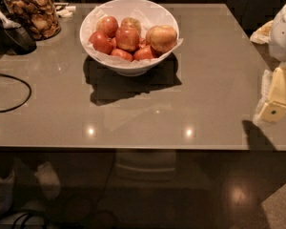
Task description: Pick apple from white bowl
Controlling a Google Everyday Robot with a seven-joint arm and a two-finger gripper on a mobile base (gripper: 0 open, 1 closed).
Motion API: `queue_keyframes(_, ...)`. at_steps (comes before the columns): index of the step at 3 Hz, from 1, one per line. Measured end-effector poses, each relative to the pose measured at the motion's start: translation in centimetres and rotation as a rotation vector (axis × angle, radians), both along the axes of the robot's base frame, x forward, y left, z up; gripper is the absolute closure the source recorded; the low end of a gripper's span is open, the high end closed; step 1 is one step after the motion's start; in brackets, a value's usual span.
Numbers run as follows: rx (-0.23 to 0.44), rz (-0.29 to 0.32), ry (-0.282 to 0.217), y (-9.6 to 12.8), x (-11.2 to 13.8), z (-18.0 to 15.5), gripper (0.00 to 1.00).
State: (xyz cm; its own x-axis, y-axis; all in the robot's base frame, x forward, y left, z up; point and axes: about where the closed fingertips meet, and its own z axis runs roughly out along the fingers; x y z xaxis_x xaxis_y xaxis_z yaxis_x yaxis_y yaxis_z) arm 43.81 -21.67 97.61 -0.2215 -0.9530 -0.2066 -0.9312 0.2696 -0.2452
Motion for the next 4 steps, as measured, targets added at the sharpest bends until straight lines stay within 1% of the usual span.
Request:
queue_keyframes(1,0.009,0.002,-0.013,0.4,0.4,0.3,0.00)
queue_keyframes(2,0.057,-0.029,-0.052,3.5,6.5,3.1,0.00)
queue_keyframes(3,0.057,-0.029,-0.052,3.5,6.5,3.1,0.00)
queue_keyframes(4,0.076,-0.035,-0.046,4.2,7.5,2.7,0.00)
